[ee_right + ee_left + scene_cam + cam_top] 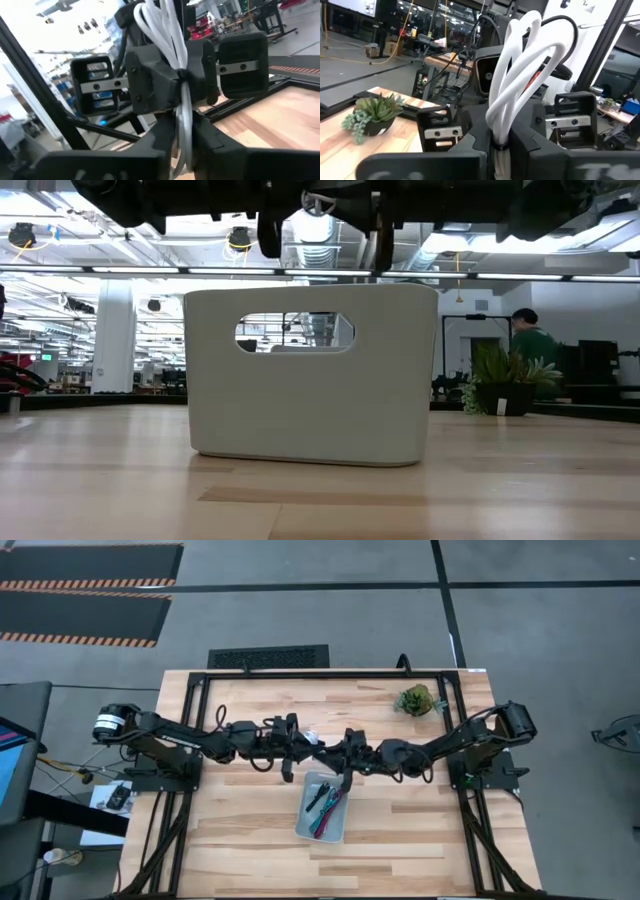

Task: Pick and place USB-C Cables
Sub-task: Put the white charger cable into the gray bin

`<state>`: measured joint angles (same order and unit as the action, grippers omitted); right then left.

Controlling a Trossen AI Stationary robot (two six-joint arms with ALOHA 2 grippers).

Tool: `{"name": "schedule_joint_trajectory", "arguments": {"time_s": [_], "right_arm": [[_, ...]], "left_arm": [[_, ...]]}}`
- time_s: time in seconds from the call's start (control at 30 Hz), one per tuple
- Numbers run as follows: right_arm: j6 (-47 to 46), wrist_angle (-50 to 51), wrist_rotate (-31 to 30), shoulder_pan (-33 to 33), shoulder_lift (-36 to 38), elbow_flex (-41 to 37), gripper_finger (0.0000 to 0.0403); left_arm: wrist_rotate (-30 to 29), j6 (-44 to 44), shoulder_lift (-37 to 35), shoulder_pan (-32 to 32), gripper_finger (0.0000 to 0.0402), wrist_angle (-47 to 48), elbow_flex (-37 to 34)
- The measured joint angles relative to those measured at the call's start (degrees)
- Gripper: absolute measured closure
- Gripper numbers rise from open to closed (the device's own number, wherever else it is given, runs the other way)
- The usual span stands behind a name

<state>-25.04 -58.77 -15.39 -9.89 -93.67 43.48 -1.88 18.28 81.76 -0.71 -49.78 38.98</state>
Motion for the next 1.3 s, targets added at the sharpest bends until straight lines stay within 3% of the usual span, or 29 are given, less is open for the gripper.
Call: {"name": "schedule_joint_trajectory", "arguments": {"time_s": [0.23,0.47,0.7,0.87,1.1,1.3], "right_arm": [[2.06,2.00,0.71,-0.11,0.28,-0.02,0.0248],[7.68,8.98,0.82,-0.75,8.07,-0.07,0.0182],[10.14,23.89,0.63,-1.09,21.34,-0.04,0.0181],[10.09,35.58,0.06,-1.03,30.01,-0.05,0.0190],[6.05,51.21,-0.06,-1.01,41.84,-0.04,0.0199],[5.99,58.51,-1.85,-2.08,48.20,-0.04,0.0204]], "left_arm": [[-0.15,0.39,0.00,-0.28,0.0394,0.45,-0.02],[1.77,-0.08,-5.42,-0.39,0.0395,5.59,-0.02],[-3.51,-0.47,-15.01,-0.54,0.0395,26.24,1.04],[-6.93,0.85,-16.30,-3.08,0.0395,43.32,7.95],[-14.40,3.84,-11.22,-9.42,0.0395,67.67,21.98],[-15.51,5.24,-2.33,-14.16,0.0392,71.89,28.46]]}}
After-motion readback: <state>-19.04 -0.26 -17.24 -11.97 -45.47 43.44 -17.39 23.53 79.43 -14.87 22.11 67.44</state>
